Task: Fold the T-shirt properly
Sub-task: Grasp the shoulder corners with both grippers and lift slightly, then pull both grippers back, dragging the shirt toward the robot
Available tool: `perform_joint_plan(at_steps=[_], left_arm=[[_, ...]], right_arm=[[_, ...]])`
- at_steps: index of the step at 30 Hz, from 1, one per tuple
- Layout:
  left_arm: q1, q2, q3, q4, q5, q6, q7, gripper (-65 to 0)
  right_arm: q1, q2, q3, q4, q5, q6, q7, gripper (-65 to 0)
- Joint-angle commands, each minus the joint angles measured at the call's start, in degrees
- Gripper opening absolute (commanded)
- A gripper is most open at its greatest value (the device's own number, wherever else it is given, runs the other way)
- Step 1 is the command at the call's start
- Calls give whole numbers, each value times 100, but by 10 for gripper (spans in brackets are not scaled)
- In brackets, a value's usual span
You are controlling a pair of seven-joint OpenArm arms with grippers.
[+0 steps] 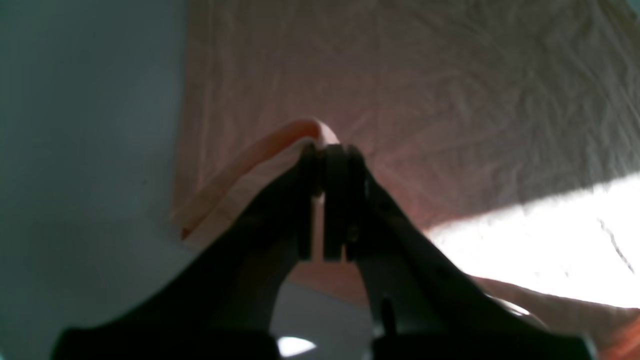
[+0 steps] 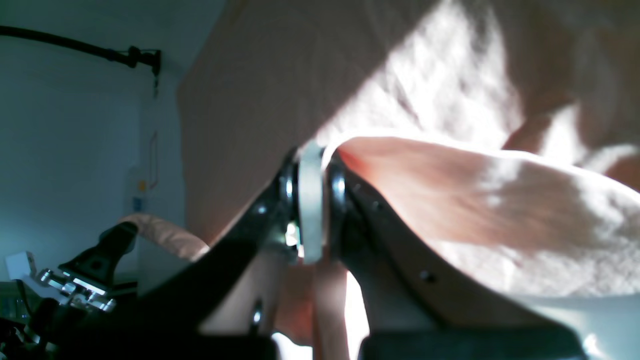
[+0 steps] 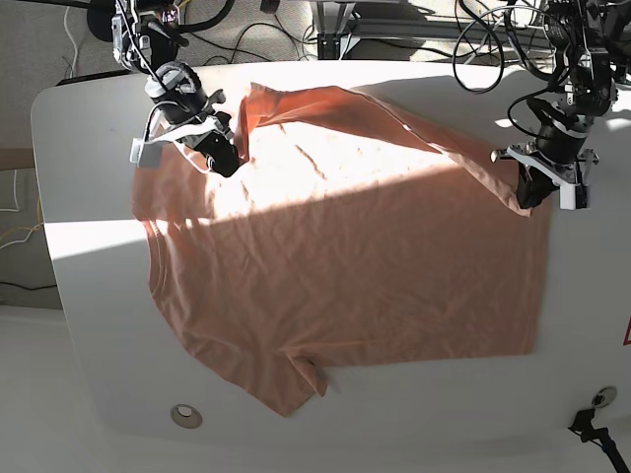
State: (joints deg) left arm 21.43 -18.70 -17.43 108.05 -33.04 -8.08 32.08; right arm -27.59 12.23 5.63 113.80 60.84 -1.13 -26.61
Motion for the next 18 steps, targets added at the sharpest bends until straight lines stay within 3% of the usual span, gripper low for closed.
perform_joint_plan(at_steps=[1, 6, 18], left_arm=[[-196, -86, -2, 30, -41, -23, -197, -650], [-653, -86, -2, -532, -41, -23, -197, -650], [-1822, -95, -11, -1842, -41, -23, -197, -650]], right_arm=[[188, 56, 31, 80, 66, 91, 63, -650], [900, 223, 13, -325, 66, 91, 54, -650], [2307, 258, -13, -1898, 57, 135, 54, -650]])
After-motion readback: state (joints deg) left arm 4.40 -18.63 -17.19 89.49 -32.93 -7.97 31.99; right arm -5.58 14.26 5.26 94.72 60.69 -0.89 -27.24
